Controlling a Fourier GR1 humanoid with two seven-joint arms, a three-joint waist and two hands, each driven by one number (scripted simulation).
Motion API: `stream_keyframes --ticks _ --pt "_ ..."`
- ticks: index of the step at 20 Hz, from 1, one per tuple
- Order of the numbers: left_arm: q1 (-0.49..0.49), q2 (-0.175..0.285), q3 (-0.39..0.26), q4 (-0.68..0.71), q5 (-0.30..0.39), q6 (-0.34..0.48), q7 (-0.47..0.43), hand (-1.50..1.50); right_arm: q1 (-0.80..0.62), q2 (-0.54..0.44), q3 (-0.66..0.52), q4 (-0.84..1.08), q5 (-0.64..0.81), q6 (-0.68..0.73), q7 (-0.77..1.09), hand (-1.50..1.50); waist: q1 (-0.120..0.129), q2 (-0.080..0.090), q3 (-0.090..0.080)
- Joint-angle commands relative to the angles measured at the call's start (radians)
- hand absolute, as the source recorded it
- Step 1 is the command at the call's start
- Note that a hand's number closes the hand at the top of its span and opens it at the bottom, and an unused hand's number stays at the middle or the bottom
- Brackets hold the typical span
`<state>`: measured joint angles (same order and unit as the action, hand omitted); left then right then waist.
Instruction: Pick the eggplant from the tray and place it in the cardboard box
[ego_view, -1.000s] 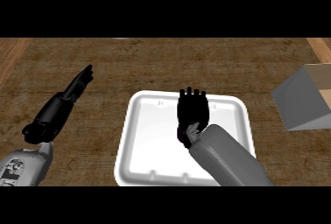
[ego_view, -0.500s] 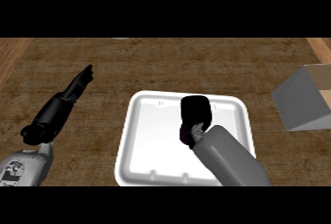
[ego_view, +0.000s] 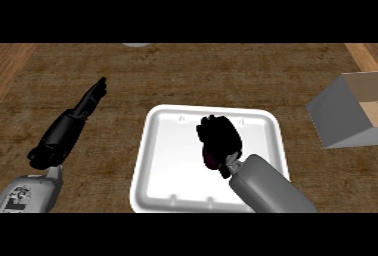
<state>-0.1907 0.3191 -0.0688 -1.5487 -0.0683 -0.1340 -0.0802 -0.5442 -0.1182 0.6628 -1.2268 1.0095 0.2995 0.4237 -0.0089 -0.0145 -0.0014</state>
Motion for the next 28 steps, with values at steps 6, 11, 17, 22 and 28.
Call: stream_keyframes --ticks 6,11,17,22,28 --pt "0.028 0.001 0.025 0.009 0.019 0.003 0.001 0.0 0.191 -0.213 0.284 -0.362 -0.106 -0.06 -0.603 1.5 -0.042 -0.007 0.007" --pt "0.046 0.026 0.043 0.01 0.0 0.013 -0.012 0.0 0.253 -0.463 0.225 -0.649 -0.15 -0.188 -0.816 1.5 -0.081 -0.01 0.006" --pt "0.086 0.047 0.081 -0.01 0.025 0.004 -0.02 0.0 0.411 -0.761 0.013 -0.881 -0.311 -0.317 -0.997 1.5 -0.098 -0.007 0.006" --pt "0.091 0.037 0.078 -0.047 0.035 0.005 0.0 0.0 0.546 -0.819 -0.283 -0.87 -0.633 -0.368 -0.979 1.5 -0.093 0.004 0.007" --pt "0.087 0.02 0.046 -0.067 0.018 0.003 0.012 0.0 0.608 -0.906 -0.633 -0.727 -0.997 -0.288 -1.011 1.5 -0.055 0.007 0.004"
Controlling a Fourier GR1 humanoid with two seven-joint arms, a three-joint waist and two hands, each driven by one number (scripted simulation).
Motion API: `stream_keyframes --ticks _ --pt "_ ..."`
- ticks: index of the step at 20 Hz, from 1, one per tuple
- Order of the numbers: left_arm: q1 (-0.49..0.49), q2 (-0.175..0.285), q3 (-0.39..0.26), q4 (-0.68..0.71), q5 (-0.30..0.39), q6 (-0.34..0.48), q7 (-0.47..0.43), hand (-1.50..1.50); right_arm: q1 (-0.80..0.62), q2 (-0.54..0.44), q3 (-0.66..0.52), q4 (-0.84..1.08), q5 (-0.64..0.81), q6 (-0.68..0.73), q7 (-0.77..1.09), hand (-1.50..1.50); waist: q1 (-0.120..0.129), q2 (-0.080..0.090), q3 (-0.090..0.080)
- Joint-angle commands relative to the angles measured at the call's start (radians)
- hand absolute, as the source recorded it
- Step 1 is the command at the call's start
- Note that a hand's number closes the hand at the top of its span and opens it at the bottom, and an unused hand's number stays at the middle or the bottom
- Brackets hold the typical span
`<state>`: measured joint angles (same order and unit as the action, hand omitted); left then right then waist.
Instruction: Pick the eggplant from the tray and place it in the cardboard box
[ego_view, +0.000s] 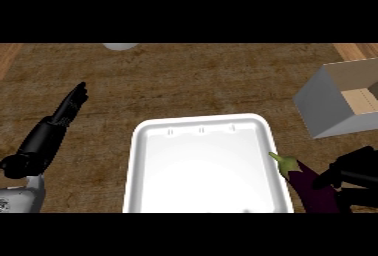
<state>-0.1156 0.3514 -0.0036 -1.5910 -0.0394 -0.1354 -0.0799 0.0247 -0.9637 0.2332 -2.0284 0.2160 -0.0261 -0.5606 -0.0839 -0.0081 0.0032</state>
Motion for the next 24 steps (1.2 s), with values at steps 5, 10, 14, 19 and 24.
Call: stream_keyframes --ticks 5,10,14,19,24 --pt "-0.004 -0.027 -0.055 -0.019 -0.026 -0.02 -0.004 0.0 -0.022 -0.136 -0.403 0.333 -0.375 0.211 -0.078 1.5 0.073 0.007 -0.003" --pt "-0.126 -0.063 -0.071 0.104 -0.058 -0.019 -0.016 0.0 -0.21 -0.178 -0.365 0.596 -0.229 0.269 -0.134 1.5 0.099 0.017 -0.003" --pt "-0.142 -0.049 -0.063 0.053 -0.048 -0.032 0.026 0.0 -0.284 -0.192 -0.235 0.767 -0.04 0.272 -0.21 1.5 0.137 0.025 -0.002" --pt "-0.143 -0.085 -0.088 0.064 -0.048 -0.037 0.002 0.0 -0.389 -0.222 -0.142 0.967 0.095 0.353 -0.309 1.5 0.153 0.029 -0.001" --pt "-0.168 -0.089 -0.09 0.067 -0.061 -0.034 0.016 0.0 -0.511 -0.206 -0.023 1.106 0.28 0.341 -0.355 1.5 0.165 0.031 -0.001"
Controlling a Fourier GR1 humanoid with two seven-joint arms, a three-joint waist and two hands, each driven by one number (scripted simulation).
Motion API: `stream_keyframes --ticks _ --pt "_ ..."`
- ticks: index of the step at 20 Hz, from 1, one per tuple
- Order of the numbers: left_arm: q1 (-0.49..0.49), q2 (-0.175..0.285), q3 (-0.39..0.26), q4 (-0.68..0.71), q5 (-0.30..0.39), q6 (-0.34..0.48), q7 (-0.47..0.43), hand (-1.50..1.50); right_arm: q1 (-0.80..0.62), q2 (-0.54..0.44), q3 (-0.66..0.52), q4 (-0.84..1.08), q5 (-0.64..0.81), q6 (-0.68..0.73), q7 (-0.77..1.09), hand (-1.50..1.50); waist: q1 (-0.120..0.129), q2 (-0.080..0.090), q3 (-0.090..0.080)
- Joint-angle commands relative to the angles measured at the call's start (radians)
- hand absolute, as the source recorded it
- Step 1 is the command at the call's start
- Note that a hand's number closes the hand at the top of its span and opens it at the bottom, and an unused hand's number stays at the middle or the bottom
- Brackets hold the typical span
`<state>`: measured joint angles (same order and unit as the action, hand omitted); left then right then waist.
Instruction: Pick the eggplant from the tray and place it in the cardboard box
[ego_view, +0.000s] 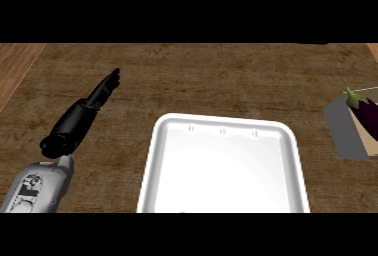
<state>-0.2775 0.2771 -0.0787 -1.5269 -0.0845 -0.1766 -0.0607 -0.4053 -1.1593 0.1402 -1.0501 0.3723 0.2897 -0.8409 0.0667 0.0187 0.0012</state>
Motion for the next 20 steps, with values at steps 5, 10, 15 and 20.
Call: stream_keyframes --ticks 5,10,15,20 --pt "-0.024 0.018 0.026 0.051 0.009 -0.03 -0.03 0.0 -0.153 0.012 0.159 0.252 0.202 0.064 -0.228 -1.5 0.011 0.007 0.001" --pt "0.016 0.003 0.018 0.027 -0.002 -0.009 -0.03 0.0 -0.165 0.074 0.145 0.286 0.089 0.083 -0.363 -1.5 -0.001 -0.002 0.003" --pt "-0.017 -0.003 0.014 0.026 -0.006 -0.005 -0.02 0.0 -0.167 0.225 0.05 0.318 -0.244 0.305 -0.251 -1.5 -0.008 -0.001 0.005" --pt "-0.021 0.007 0.026 0.032 0.004 -0.015 -0.014 0.0 -0.192 0.255 -0.019 0.413 -0.463 0.458 -0.059 -1.5 -0.003 0.005 0.002"
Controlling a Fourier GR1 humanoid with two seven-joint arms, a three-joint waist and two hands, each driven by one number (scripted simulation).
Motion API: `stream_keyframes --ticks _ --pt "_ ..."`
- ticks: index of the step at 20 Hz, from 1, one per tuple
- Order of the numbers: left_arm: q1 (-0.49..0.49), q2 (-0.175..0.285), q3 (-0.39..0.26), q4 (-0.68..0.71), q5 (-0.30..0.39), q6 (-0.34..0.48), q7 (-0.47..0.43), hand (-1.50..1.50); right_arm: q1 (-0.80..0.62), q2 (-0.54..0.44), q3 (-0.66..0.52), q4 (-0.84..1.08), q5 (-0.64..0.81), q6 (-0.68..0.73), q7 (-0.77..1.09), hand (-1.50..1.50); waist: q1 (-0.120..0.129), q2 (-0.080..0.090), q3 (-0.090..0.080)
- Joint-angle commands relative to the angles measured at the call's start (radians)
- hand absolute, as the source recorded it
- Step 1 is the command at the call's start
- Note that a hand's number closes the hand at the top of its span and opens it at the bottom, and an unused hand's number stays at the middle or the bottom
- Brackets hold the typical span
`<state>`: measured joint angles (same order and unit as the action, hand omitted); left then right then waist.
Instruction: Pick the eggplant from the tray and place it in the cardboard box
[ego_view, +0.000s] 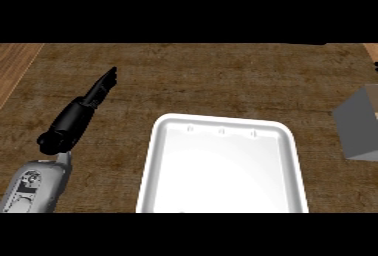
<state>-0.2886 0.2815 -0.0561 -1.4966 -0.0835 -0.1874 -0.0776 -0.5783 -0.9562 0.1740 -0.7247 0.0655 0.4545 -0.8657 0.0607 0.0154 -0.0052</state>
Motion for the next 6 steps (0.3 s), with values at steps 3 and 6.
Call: stream_keyframes --ticks 3,6 --pt "0.01 -0.004 -0.003 0.008 -0.004 0.0 -0.021 0.0 -0.055 0.024 -0.091 0.155 -0.254 0.385 0.073 -1.5 0.007 0.01 0.008" --pt "-0.008 -0.008 -0.015 -0.002 -0.012 -0.001 0.001 0.0 -0.113 -0.005 -0.139 0.227 -0.328 0.43 0.156 -1.5 0.015 0.013 0.011"
